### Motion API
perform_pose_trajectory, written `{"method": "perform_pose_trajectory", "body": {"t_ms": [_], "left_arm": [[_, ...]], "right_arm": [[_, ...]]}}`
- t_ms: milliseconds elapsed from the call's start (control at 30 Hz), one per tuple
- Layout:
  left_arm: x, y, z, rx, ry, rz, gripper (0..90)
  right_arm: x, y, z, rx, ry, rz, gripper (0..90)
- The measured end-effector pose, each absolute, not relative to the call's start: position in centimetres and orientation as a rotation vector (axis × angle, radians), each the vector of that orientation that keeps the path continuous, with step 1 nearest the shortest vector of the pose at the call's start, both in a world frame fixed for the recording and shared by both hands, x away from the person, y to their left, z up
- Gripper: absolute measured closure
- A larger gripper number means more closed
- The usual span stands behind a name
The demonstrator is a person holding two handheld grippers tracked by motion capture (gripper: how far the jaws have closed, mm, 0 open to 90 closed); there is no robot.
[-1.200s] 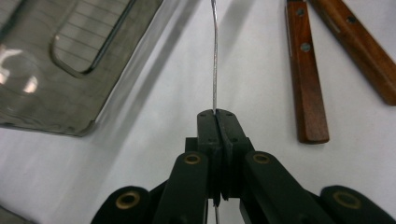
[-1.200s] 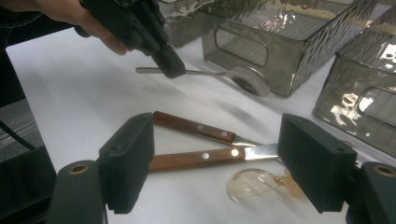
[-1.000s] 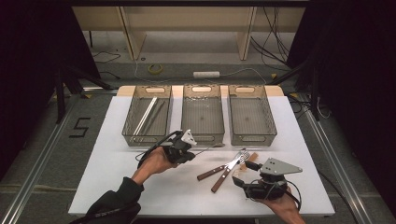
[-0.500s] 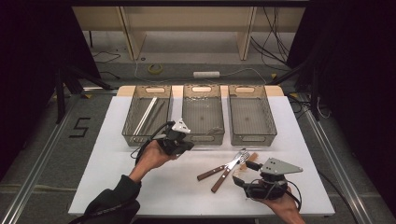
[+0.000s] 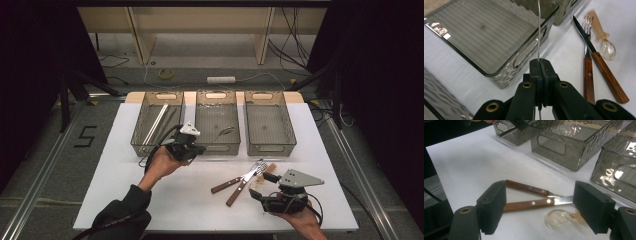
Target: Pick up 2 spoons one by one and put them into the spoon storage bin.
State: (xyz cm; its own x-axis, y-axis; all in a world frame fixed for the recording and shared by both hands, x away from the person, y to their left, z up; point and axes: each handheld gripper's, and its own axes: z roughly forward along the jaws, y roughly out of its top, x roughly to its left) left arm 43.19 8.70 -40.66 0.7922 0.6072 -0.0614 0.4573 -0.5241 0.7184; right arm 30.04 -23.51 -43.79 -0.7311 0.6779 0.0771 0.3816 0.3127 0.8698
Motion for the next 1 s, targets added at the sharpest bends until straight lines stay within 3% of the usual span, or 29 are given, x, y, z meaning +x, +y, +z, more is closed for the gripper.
{"method": "perform_pose_trajectory", "body": {"t_ms": [1000], "left_arm": [[47.0, 6.8, -39.3, 2.109, 0.920, 0.267, 88.9]], "right_arm": [[30.0, -23.6, -43.7, 0.951, 2.282, 1.392, 27.9]]}}
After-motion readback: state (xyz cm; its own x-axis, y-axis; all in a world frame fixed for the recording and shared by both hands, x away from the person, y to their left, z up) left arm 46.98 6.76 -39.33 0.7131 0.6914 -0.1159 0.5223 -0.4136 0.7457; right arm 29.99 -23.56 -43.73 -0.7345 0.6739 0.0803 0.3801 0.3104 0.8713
